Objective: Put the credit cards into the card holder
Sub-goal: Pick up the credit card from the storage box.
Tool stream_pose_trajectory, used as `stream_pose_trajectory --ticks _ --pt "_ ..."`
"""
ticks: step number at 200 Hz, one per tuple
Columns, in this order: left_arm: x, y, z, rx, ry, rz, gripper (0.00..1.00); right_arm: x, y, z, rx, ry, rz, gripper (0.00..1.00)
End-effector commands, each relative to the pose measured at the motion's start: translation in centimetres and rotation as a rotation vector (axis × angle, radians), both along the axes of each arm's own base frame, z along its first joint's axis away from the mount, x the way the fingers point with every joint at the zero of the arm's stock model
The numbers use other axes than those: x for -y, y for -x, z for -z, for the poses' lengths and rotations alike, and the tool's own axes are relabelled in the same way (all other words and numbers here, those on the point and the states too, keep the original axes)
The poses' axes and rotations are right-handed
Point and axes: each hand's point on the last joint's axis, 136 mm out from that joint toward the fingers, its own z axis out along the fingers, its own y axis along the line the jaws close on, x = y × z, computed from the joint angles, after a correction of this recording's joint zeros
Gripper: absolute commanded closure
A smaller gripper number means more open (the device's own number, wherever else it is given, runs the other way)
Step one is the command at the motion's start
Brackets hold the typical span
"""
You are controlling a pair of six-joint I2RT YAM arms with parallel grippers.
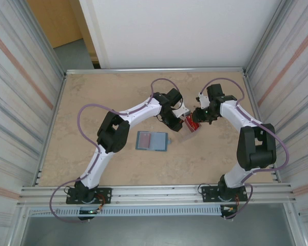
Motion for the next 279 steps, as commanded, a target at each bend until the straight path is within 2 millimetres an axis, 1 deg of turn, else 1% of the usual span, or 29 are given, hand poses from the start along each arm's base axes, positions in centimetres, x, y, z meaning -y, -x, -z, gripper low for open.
stream_pose_trajectory --ticks 1,60,98,113,143,195,213,237,252,270,279 --pt "-1.6 2.2 4.3 -0.081 -0.116 0.027 1.00 0.7 -0.7 -2.2 0.069 0.025 -0.006 0.69" --pt "-1.7 2.3 4.8 -0.090 -0.124 0.028 1.00 0.4 -0.8 -2.4 0.066 0.004 -0.015 0.77" --pt "-1.8 2.3 4.9 -0.093 -0.128 0.027 1.00 0.4 -0.7 -2.6 0.067 -0.004 -0.017 0.80" --pt "-1.7 2.3 4.8 -0.088 -0.125 0.029 1.00 0.3 -0.8 -2.7 0.070 -0.010 -0.019 0.82" --pt "-1.9 2.3 4.7 -0.083 -0.129 0.031 1.00 -0.1 -0.6 -2.8 0.064 -0.032 -0.027 0.90" --pt "-1.8 2.0 3.9 -0.071 -0.118 0.028 1.00 -0.7 -0.1 -3.6 0.074 -0.073 -0.037 0.94" --pt "-1.7 1.9 3.2 -0.065 -0.105 0.023 1.00 -0.9 0.2 -4.2 0.078 -0.093 -0.038 0.95" --pt "-1.6 1.3 1.0 -0.037 -0.072 0.014 1.00 -1.0 0.7 -5.0 0.083 -0.133 -0.026 0.95" --pt "-1.5 0.8 -1.0 -0.011 -0.040 0.005 1.00 -0.9 0.9 -5.6 0.086 -0.171 -0.008 0.96" --pt "-1.5 0.3 -3.8 0.032 0.000 -0.001 1.00 -0.7 1.3 -6.4 0.093 -0.218 0.018 0.96" --pt "-1.5 0.1 -5.3 0.056 0.024 -0.004 0.96 -0.8 1.5 -7.0 0.098 -0.241 0.027 0.96"
